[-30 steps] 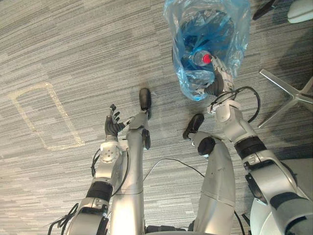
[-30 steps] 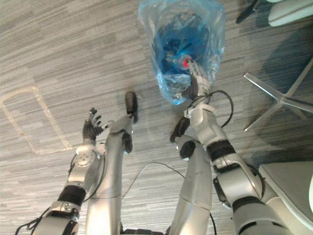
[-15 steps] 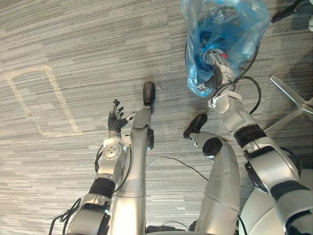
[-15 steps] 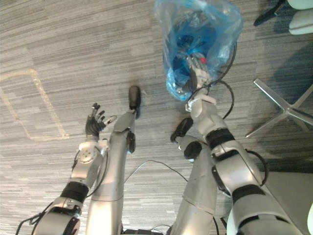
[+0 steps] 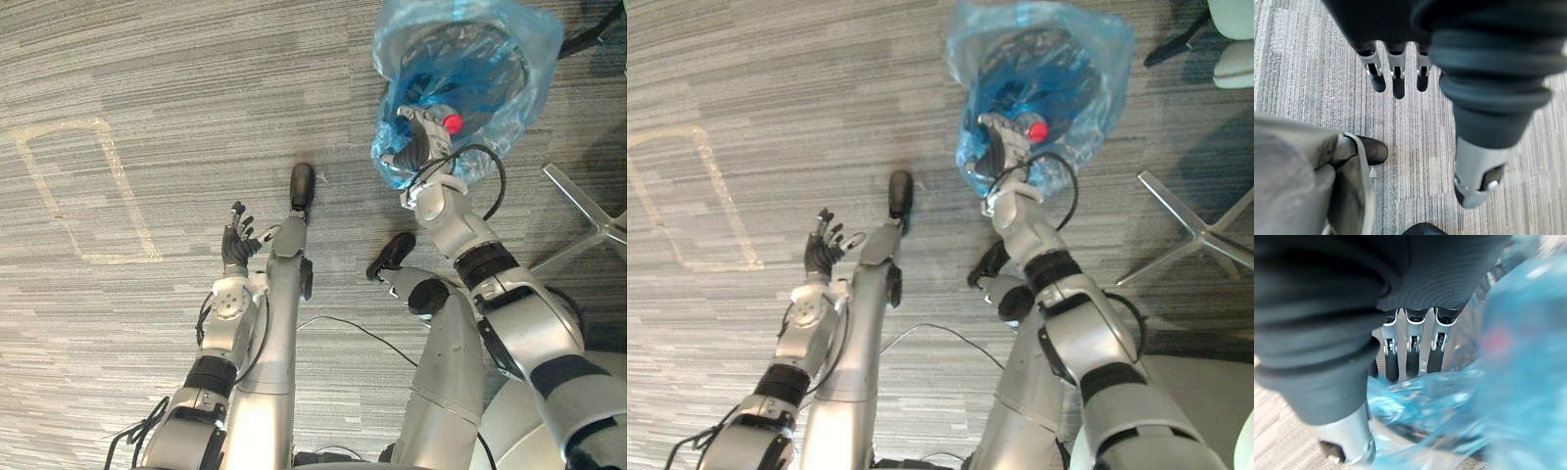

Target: Gather rubbish on tea table into small bin, then transfer packed bag to large trash can.

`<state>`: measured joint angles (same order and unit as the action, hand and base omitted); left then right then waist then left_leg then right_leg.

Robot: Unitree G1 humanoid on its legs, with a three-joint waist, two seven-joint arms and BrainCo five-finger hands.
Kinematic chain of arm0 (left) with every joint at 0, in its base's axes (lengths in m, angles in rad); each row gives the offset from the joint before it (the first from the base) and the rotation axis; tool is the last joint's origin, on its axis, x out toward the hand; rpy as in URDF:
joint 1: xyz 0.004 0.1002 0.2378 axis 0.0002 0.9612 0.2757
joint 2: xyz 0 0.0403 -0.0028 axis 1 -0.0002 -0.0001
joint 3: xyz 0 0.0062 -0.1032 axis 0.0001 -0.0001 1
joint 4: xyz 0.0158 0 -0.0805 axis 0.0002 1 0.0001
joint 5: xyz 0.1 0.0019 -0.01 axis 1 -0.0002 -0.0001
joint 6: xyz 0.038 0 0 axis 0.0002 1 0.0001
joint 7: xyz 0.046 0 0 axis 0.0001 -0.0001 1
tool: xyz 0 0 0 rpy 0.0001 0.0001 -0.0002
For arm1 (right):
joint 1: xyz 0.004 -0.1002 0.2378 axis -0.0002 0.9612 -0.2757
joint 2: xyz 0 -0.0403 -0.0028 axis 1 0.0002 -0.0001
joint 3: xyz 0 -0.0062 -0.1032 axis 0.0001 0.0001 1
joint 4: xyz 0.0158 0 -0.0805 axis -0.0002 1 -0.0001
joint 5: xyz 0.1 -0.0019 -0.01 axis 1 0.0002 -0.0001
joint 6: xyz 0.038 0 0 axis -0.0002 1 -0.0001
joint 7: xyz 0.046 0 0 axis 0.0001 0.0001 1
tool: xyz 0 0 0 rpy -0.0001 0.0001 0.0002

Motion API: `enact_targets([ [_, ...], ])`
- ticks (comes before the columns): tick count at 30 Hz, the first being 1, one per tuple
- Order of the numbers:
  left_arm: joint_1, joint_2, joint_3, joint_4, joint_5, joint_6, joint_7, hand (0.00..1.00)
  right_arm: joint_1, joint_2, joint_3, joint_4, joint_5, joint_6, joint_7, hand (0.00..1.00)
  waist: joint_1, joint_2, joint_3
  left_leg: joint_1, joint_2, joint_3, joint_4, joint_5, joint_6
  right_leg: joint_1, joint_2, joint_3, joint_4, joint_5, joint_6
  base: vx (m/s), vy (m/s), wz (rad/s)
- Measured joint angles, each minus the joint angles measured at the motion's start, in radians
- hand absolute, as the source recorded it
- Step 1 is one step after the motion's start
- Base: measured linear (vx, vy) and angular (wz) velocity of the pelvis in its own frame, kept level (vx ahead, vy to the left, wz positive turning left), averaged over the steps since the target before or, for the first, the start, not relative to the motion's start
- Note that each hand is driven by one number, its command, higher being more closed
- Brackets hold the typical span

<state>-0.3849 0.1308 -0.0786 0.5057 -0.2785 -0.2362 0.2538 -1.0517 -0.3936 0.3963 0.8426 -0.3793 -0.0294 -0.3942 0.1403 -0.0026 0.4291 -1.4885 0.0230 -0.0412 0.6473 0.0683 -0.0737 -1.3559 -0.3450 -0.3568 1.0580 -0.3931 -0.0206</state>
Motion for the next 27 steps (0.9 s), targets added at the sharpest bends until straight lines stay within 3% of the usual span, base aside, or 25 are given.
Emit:
enact_targets([
  [16,0.000,-0.008,0.005,0.005,0.003,0.005,-0.001,0.00,0.054,0.003,-0.088,-0.056,0.075,-0.001,-0.002,1.00,0.009,0.000,0.000,0.009,0.003,-0.018,0.021,0.001,-0.001,0.028,0.006,-0.016,-0.003,0.000,0.001,-0.05,0.009,0.00],
  [23,0.025,-0.027,0.012,0.046,0.045,0.050,-0.003,0.00,0.213,0.052,-0.129,-0.242,0.076,-0.001,-0.012,1.00,0.007,-0.001,-0.001,0.136,0.030,-0.019,0.003,-0.005,0.000,0.160,0.038,-0.021,-0.043,0.010,-0.008,-0.06,-0.011,-0.12],
  [27,0.091,-0.033,0.001,0.038,0.073,0.067,-0.008,0.00,0.376,0.104,-0.148,-0.350,0.077,-0.002,-0.008,1.00,0.000,-0.003,-0.002,0.289,0.051,0.012,-0.064,-0.002,-0.001,0.302,0.064,-0.020,-0.117,0.020,0.004,-0.05,-0.032,-0.09],
])
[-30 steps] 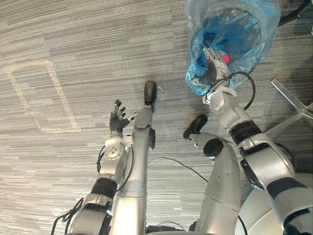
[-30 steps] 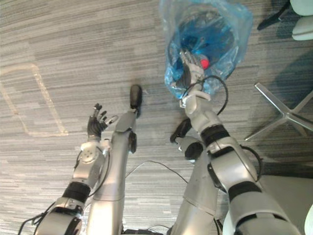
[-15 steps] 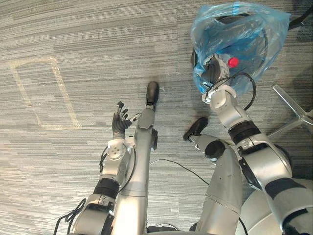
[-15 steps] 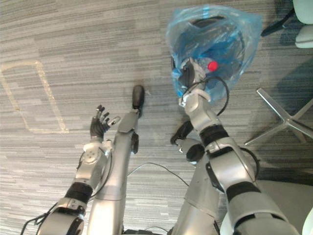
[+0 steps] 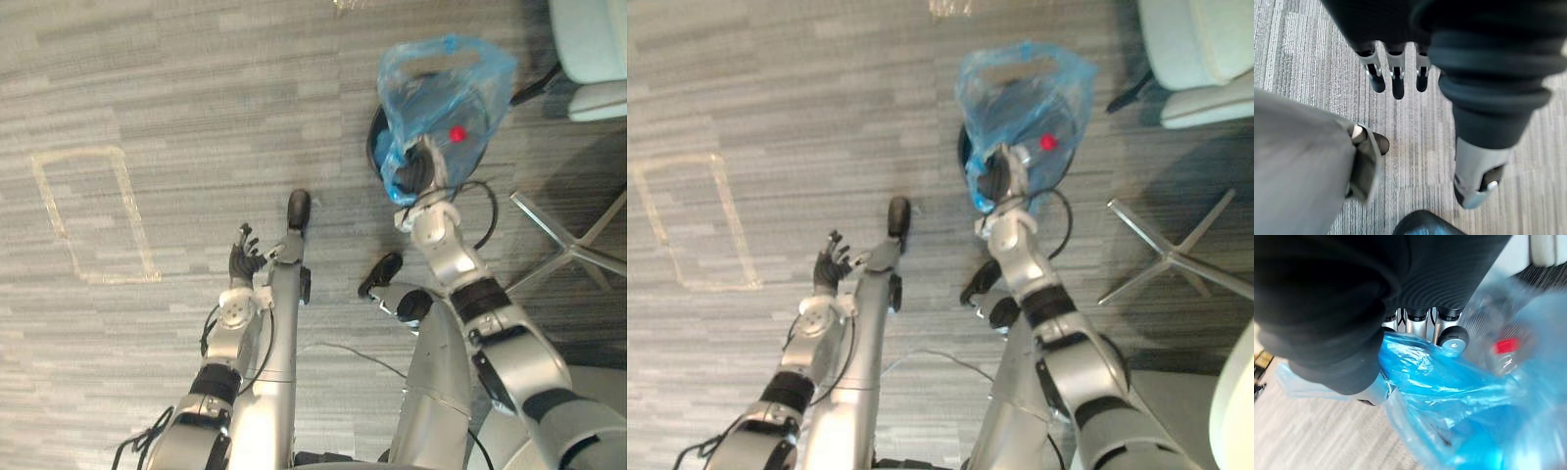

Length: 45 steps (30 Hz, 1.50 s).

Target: Gather rubbish on tea table into small bin, then transfer packed bag to large trash can.

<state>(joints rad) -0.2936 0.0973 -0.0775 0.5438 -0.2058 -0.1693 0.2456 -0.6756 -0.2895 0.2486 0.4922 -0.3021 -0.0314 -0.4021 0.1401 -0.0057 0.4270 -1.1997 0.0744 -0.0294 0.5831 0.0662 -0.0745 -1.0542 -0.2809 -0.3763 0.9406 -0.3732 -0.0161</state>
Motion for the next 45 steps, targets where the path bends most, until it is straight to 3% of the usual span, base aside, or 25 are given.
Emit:
enact_targets([
  [5,0.069,-0.001,-0.001,-0.006,0.027,0.012,-0.014,0.00,0.177,0.036,-0.002,-0.160,0.000,-0.009,0.017,1.00,-0.021,-0.019,-0.012,0.169,0.007,0.010,-0.074,0.002,0.001,0.168,0.022,-0.007,-0.100,0.029,0.003,0.04,-0.018,-0.04],
  [14,0.152,0.001,-0.043,0.042,0.059,0.030,-0.053,0.00,0.392,0.134,-0.008,-0.208,0.036,-0.022,0.089,1.00,-0.040,-0.092,-0.090,0.505,0.007,0.051,-0.268,0.008,-0.004,0.487,0.058,-0.002,-0.321,0.071,0.040,0.10,-0.009,-0.06],
  [20,0.204,0.023,-0.103,0.123,0.082,0.044,-0.078,0.00,0.430,0.123,0.004,-0.202,0.040,-0.044,0.152,1.00,-0.059,-0.101,-0.172,0.725,0.017,0.073,-0.495,0.077,-0.010,0.671,0.117,0.008,-0.532,0.142,0.054,0.13,-0.022,-0.15],
  [24,0.242,0.046,-0.125,0.135,0.098,0.052,-0.098,0.00,0.446,0.076,0.050,-0.202,0.038,-0.058,0.212,1.00,-0.082,-0.106,-0.230,0.854,0.025,0.095,-0.583,0.090,-0.015,0.802,0.152,0.020,-0.656,0.182,0.065,0.12,-0.019,-0.16],
  [30,0.252,0.059,-0.140,0.132,0.127,0.052,-0.117,0.00,0.462,0.012,0.096,-0.205,0.037,-0.086,0.276,1.00,-0.085,-0.096,-0.294,0.976,0.029,0.134,-0.652,0.092,-0.018,0.924,0.186,0.065,-0.797,0.247,0.074,0.03,0.001,-0.27],
  [36,0.282,0.078,-0.161,0.036,0.126,0.051,-0.123,0.00,0.480,-0.089,0.138,-0.287,0.038,-0.100,0.320,1.00,-0.087,-0.087,-0.318,1.021,0.022,0.139,-0.686,0.103,-0.014,0.954,0.188,0.086,-0.844,0.277,0.082,-0.05,0.038,-0.09],
  [45,0.304,0.161,-0.244,-0.186,0.189,0.025,-0.143,0.00,0.425,-0.299,0.227,-0.368,0.037,-0.167,0.346,1.00,-0.088,-0.078,-0.359,1.068,0.021,0.130,-0.688,0.102,-0.013,1.024,0.196,0.088,-0.901,0.305,0.081,-0.01,0.008,0.00],
])
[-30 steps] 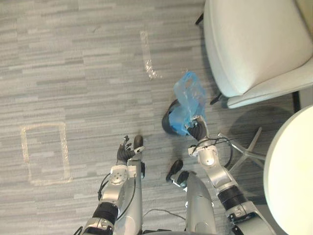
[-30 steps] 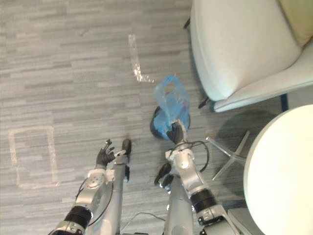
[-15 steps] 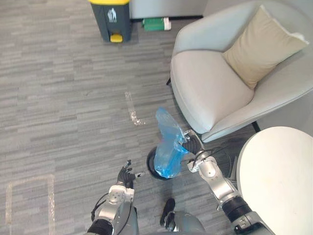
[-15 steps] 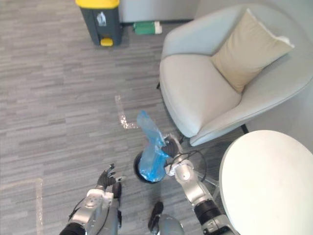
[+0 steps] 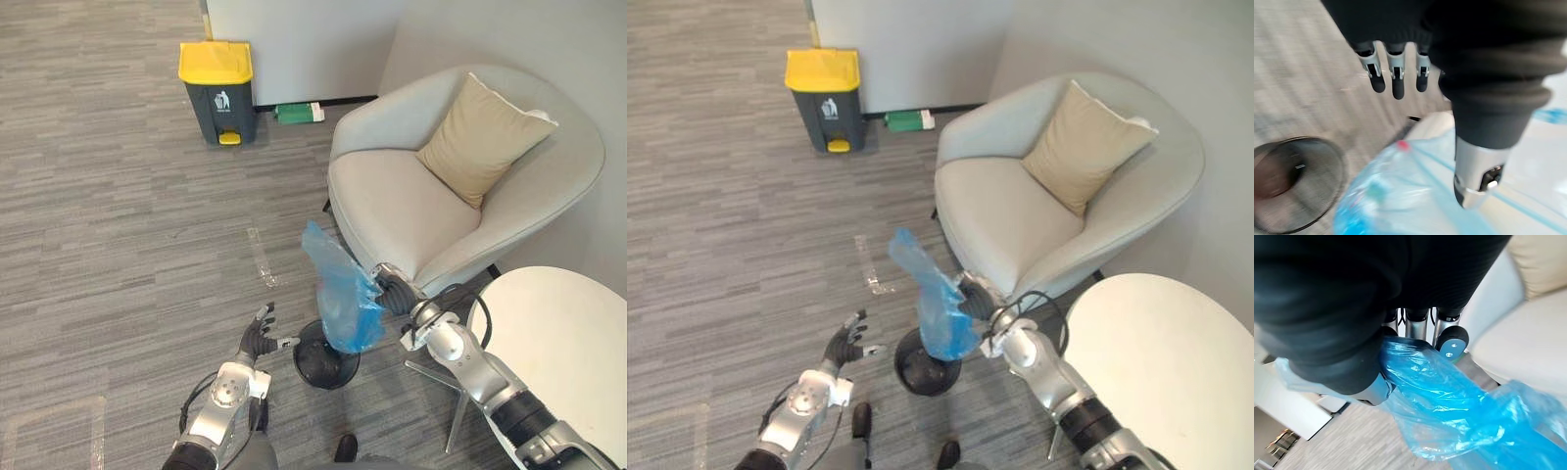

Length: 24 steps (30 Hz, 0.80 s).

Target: Gather rubbish on tea table into small bin, then transfer packed bag to large trash can.

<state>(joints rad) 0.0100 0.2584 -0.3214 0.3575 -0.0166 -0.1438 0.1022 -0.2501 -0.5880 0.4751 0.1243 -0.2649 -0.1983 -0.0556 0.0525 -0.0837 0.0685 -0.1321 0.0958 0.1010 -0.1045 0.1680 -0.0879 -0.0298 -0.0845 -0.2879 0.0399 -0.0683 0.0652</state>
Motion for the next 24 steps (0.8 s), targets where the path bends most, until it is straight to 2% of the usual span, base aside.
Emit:
enact_targets([
  [6,-0.017,0.024,-0.045,-0.057,0.081,-0.018,0.000,0.00,-0.075,-0.067,0.048,-0.013,-0.012,-0.024,-0.007,1.00,-0.004,0.005,-0.011,0.018,0.005,0.000,-0.001,0.000,0.000,0.026,0.008,0.003,-0.018,0.011,-0.004,0.00,0.000,0.00],
  [13,-0.075,0.121,-0.059,-0.089,0.174,-0.030,0.004,0.00,-0.131,-0.138,0.088,-0.086,-0.085,-0.060,-0.047,1.00,-0.004,0.004,-0.014,0.029,0.017,0.013,-0.006,0.001,-0.001,0.033,0.018,0.021,-0.032,0.024,-0.012,-0.02,-0.003,-0.07],
  [22,-0.133,0.202,-0.056,-0.111,0.190,-0.051,0.021,0.00,-0.174,-0.203,0.129,-0.141,-0.091,-0.073,-0.076,1.00,-0.018,0.004,-0.037,0.053,0.018,0.028,-0.006,0.000,-0.002,0.066,0.021,0.035,-0.071,0.049,-0.012,-0.01,0.002,-0.06],
  [24,-0.136,0.227,-0.048,-0.144,0.182,-0.064,0.021,0.00,-0.180,-0.211,0.137,-0.178,-0.090,-0.088,-0.076,1.00,-0.018,0.003,-0.038,0.051,0.022,0.028,-0.006,-0.002,-0.005,0.066,0.025,0.039,-0.080,0.053,-0.015,-0.04,-0.004,-0.05],
])
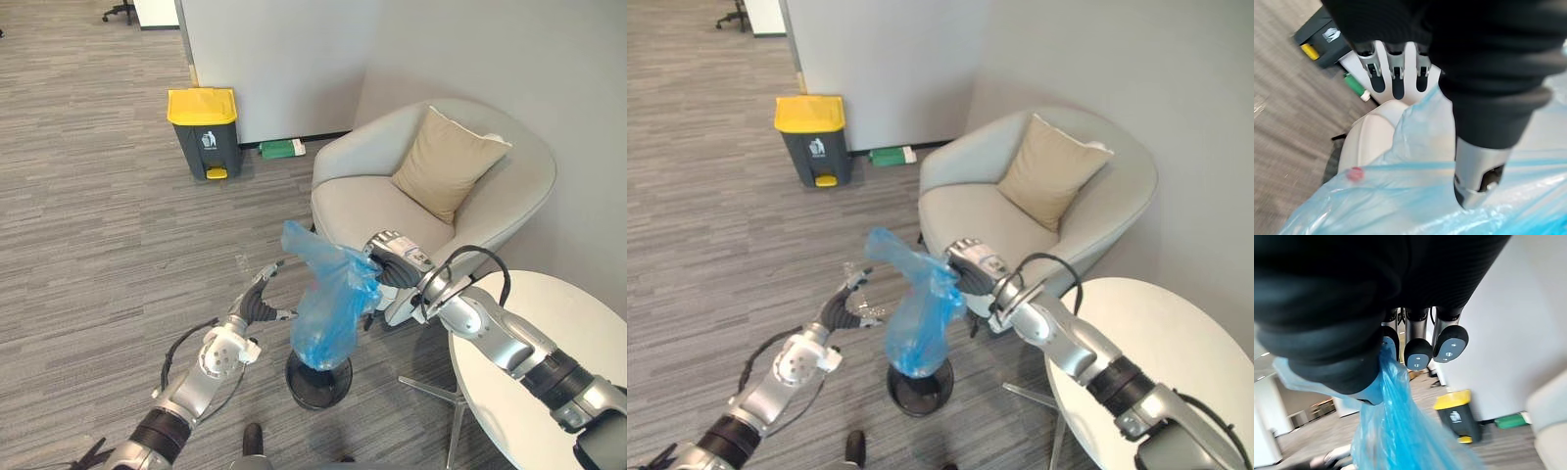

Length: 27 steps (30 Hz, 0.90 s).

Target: Gather rubbish on tea table into small bin, then transfer packed bag to large trash can.

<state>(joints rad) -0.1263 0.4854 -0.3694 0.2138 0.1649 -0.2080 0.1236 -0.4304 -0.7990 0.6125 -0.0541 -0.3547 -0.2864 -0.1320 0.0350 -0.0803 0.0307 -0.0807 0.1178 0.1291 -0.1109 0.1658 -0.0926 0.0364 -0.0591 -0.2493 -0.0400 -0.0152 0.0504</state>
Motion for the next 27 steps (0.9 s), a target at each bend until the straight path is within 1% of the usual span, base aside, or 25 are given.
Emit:
enact_targets([
  [3,-0.001,0.023,-0.001,-0.027,-0.012,-0.011,0.000,0.00,-0.008,-0.003,0.026,-0.021,0.001,-0.018,-0.002,1.00,0.000,-0.002,-0.005,0.000,0.003,0.002,0.000,0.000,-0.001,-0.001,0.003,0.003,-0.001,0.002,-0.002,-0.02,-0.005,-0.03],
  [9,-0.009,0.019,-0.035,-0.113,-0.014,-0.021,0.002,0.00,-0.040,-0.007,0.035,-0.034,0.004,-0.018,-0.010,1.00,0.001,-0.002,-0.017,0.001,-0.004,0.005,0.000,0.001,-0.001,-0.001,0.002,0.005,0.002,0.002,-0.001,0.00,0.000,0.00],
  [11,-0.025,-0.008,-0.051,-0.129,-0.013,-0.021,0.008,0.00,-0.040,-0.001,0.035,-0.058,0.004,-0.019,-0.010,1.00,0.003,0.000,-0.019,0.001,-0.006,0.005,0.000,0.002,-0.001,-0.002,0.000,0.005,0.003,0.002,-0.001,0.00,0.000,0.00],
  [13,-0.041,-0.065,-0.072,-0.130,-0.012,-0.021,0.011,0.00,-0.042,0.022,0.035,-0.059,0.005,-0.019,-0.018,1.00,0.003,0.004,-0.023,0.002,-0.006,0.005,0.000,0.002,-0.001,-0.002,-0.001,0.005,0.004,0.002,0.000,0.00,0.000,0.00],
  [14,-0.045,-0.081,-0.081,-0.130,-0.012,-0.020,0.012,0.00,-0.043,0.026,0.035,-0.059,0.006,-0.019,-0.019,1.00,0.003,0.005,-0.024,0.002,-0.006,0.005,0.000,0.002,-0.002,-0.002,-0.001,0.005,0.004,0.002,0.000,0.00,0.000,0.00],
  [16,-0.050,-0.125,-0.121,-0.130,-0.011,-0.020,0.029,0.00,-0.055,0.053,0.039,-0.058,0.006,-0.016,-0.019,1.00,0.002,0.011,-0.027,0.003,-0.004,0.006,0.000,0.002,-0.002,-0.003,0.000,0.007,0.006,0.001,0.000,0.00,0.000,0.00],
  [18,-0.063,-0.153,-0.157,-0.118,-0.011,-0.019,0.030,0.00,-0.077,0.064,0.065,-0.058,0.016,-0.016,-0.026,1.00,0.001,0.012,-0.028,0.002,-0.002,0.005,0.000,0.002,-0.002,-0.003,0.002,0.007,0.004,0.000,-0.001,0.00,0.000,0.00],
  [22,-0.068,-0.186,-0.188,-0.099,-0.012,-0.019,0.031,0.00,-0.085,0.102,0.080,-0.058,0.044,-0.008,-0.026,1.00,0.002,0.011,-0.029,0.000,0.002,0.005,0.000,0.002,-0.002,-0.003,0.004,0.008,0.001,0.001,-0.001,0.00,0.000,0.00],
  [24,-0.077,-0.200,-0.199,-0.061,-0.013,-0.012,0.033,0.00,-0.087,0.132,0.081,-0.057,0.050,-0.002,-0.025,1.00,0.002,0.010,-0.029,-0.002,0.004,0.004,0.000,0.002,-0.003,-0.004,0.006,0.007,0.000,0.001,-0.001,0.00,0.000,0.00],
  [27,-0.080,-0.212,-0.203,-0.049,-0.020,-0.002,0.043,0.00,-0.105,0.148,0.103,-0.052,0.052,0.007,-0.021,1.00,0.002,0.010,-0.029,-0.006,0.004,0.004,0.000,0.002,-0.003,-0.002,0.008,0.007,0.000,0.003,-0.003,0.00,0.000,0.00],
])
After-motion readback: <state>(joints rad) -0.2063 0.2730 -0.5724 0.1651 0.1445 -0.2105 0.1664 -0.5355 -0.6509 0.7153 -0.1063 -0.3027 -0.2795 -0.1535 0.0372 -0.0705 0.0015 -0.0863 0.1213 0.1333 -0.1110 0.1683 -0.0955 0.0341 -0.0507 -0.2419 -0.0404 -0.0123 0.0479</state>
